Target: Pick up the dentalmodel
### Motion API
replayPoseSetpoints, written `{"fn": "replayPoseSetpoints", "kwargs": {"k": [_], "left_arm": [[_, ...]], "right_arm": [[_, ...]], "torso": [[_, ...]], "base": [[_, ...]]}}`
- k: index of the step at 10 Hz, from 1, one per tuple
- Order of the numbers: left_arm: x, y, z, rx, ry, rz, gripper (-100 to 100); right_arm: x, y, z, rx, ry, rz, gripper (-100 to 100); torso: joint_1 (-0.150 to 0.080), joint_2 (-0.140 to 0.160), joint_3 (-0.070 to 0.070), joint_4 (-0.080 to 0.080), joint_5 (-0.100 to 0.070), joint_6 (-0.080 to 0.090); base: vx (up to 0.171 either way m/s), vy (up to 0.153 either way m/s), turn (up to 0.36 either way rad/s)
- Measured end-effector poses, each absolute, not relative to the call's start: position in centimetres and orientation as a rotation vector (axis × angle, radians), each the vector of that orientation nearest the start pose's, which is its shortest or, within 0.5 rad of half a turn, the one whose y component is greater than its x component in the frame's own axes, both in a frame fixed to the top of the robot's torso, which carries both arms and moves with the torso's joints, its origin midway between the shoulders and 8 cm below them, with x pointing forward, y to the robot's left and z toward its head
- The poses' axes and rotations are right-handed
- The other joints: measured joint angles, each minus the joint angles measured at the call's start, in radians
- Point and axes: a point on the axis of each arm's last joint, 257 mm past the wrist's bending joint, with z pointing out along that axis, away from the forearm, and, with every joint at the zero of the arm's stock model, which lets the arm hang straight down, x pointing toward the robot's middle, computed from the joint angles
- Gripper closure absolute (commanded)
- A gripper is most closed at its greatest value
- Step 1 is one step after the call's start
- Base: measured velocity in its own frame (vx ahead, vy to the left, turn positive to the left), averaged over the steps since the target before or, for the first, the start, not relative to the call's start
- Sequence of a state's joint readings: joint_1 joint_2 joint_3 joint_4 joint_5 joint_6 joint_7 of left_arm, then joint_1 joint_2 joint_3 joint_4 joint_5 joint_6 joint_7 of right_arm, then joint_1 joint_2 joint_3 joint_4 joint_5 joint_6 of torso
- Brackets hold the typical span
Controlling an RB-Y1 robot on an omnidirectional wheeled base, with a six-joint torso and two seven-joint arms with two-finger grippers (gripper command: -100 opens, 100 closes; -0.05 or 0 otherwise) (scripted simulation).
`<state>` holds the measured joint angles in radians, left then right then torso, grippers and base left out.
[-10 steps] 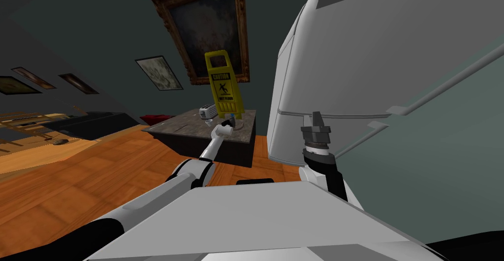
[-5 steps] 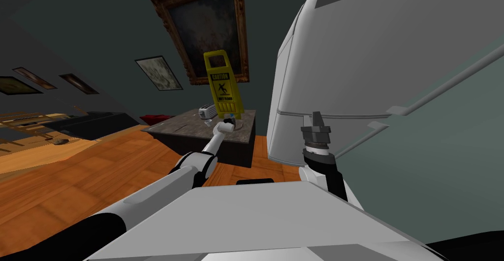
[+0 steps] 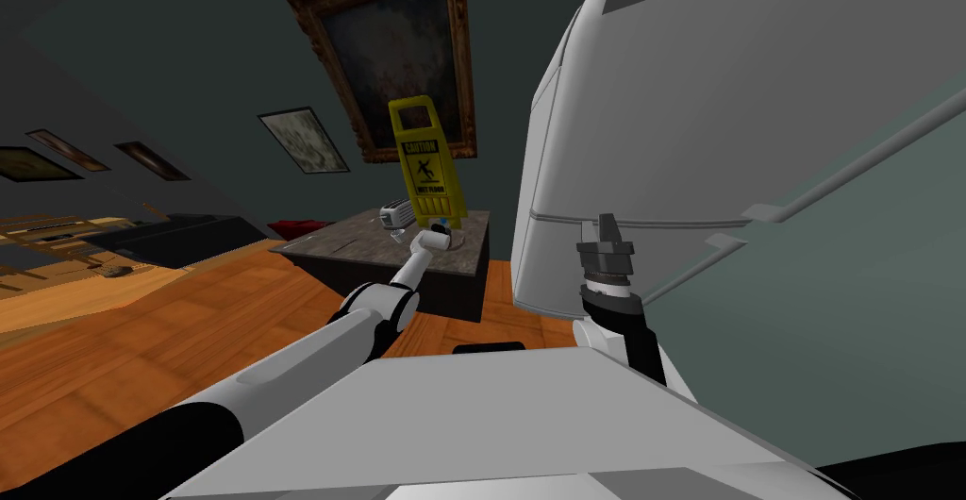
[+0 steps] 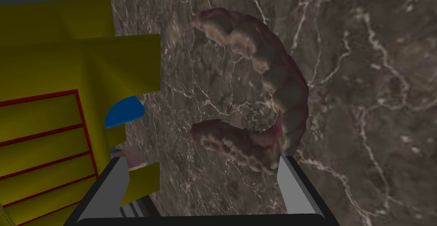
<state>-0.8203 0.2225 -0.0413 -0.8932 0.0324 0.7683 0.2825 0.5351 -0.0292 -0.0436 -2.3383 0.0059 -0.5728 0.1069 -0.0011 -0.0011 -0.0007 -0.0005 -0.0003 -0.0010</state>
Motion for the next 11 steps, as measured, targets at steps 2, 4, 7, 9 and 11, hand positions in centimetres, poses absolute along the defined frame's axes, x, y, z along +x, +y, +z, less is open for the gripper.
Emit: {"fn": "replayPoseSetpoints", "kwargs": {"k": [2,4,7,9,11], "left_arm": [[67.8,22.6,-25.2,-1.712,1.657,-0.719,-100],[67.4,22.8,-25.6,-1.754,1.685,-0.655,-100],[66.2,23.1,-26.9,-1.817,1.728,-0.55,-100],[65.4,23.4,-27.5,-1.852,1.752,-0.488,-100],[64.4,23.6,-28.2,-1.881,1.773,-0.432,-100]], "right_arm": [[31.5,-28.5,5.3,0.506,0.593,1.167,0],[31.5,-28.5,5.3,0.506,0.593,1.167,0],[31.5,-28.5,5.3,0.506,0.593,1.167,0],[31.5,-28.5,5.3,0.506,0.593,1.167,0],[31.5,-28.5,5.3,0.506,0.593,1.167,0]], "torso": [[0.0,0.0,0.0,0.0,0.0,0.0],[0.0,-0.001,-0.001,0.0,0.0,0.0],[0.0,-0.002,-0.001,0.0,0.0,0.0],[0.0,-0.001,-0.001,0.0,0.0,0.0],[0.0,-0.002,-0.001,-0.001,0.0,0.0]], "base": [[0.028,-0.023,0.003],[0.037,-0.022,0.001],[0.038,-0.02,0.0],[0.042,-0.02,-0.001],[0.068,-0.025,-0.005]]}}
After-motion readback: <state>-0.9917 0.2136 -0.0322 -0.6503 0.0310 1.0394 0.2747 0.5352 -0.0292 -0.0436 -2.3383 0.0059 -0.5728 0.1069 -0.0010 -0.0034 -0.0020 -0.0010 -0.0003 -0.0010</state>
